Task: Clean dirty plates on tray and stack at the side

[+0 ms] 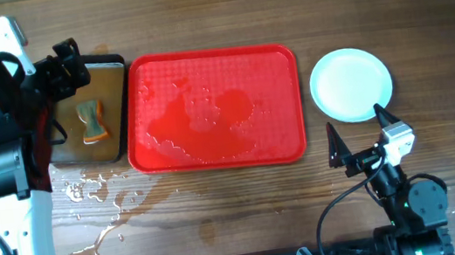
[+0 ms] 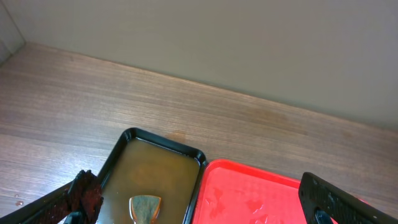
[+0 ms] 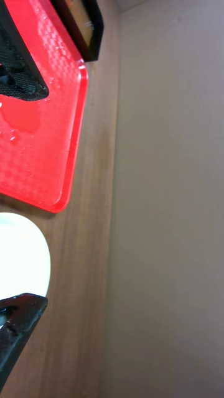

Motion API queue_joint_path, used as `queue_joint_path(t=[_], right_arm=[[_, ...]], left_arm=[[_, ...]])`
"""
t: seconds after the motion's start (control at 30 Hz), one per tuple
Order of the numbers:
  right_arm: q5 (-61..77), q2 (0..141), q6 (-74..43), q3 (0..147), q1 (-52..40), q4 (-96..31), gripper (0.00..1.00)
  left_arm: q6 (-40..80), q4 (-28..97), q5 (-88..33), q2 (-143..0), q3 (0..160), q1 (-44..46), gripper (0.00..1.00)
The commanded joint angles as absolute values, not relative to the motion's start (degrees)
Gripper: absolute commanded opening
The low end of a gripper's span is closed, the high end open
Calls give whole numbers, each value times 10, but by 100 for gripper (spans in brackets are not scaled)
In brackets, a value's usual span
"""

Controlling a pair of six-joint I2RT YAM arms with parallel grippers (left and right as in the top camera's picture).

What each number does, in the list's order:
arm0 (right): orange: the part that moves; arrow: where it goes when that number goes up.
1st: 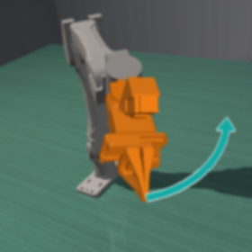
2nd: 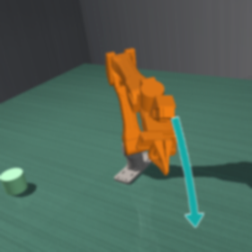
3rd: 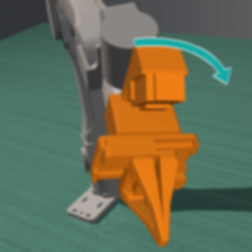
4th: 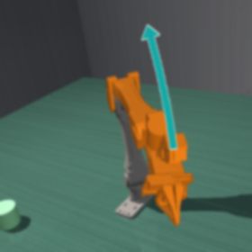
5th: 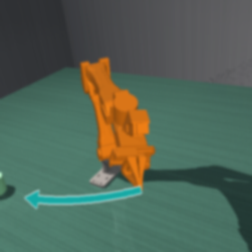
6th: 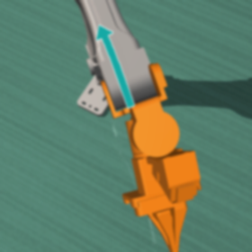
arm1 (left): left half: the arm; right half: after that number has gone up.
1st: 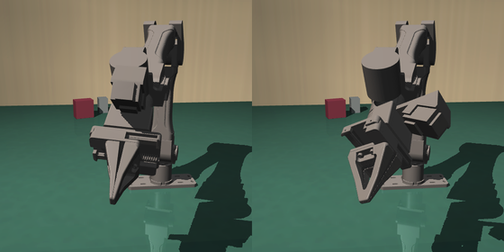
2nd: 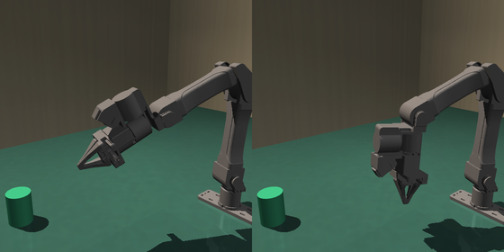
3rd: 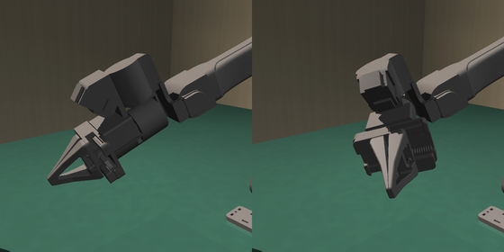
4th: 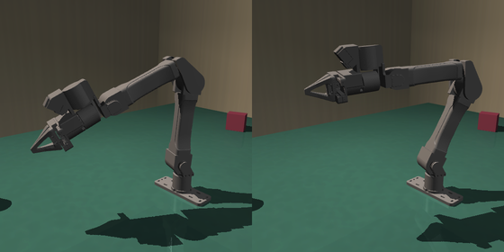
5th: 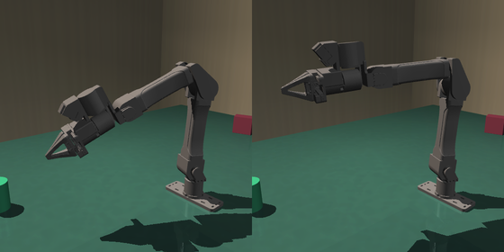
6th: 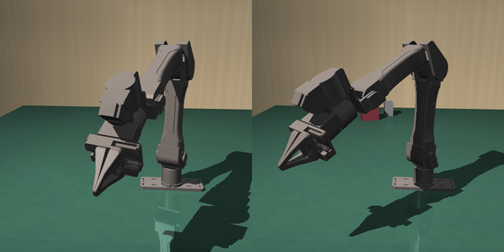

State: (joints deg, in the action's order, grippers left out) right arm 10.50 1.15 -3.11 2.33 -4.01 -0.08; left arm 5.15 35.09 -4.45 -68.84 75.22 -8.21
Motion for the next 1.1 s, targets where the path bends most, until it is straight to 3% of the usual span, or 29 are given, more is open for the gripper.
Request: queue_joint_path(t=[0.0,0.6,0.67,0.87,1.07], right_arm=[[113,2,-27,3,-37,8,100],[112,3,-30,3,-37,9,100],[112,3,-30,3,-37,9,100],[112,3,-30,3,-37,9,100],[112,3,-30,3,-37,9,100]], left_arm=[[49,348,-53,-688,751,-81,100],[49,348,-53,-688,751,-81,100],[7,352,22,-686,751,-81,100],[6,389,40,-608,732,-48,100],[4,333,14,-442,564,-11,100]])
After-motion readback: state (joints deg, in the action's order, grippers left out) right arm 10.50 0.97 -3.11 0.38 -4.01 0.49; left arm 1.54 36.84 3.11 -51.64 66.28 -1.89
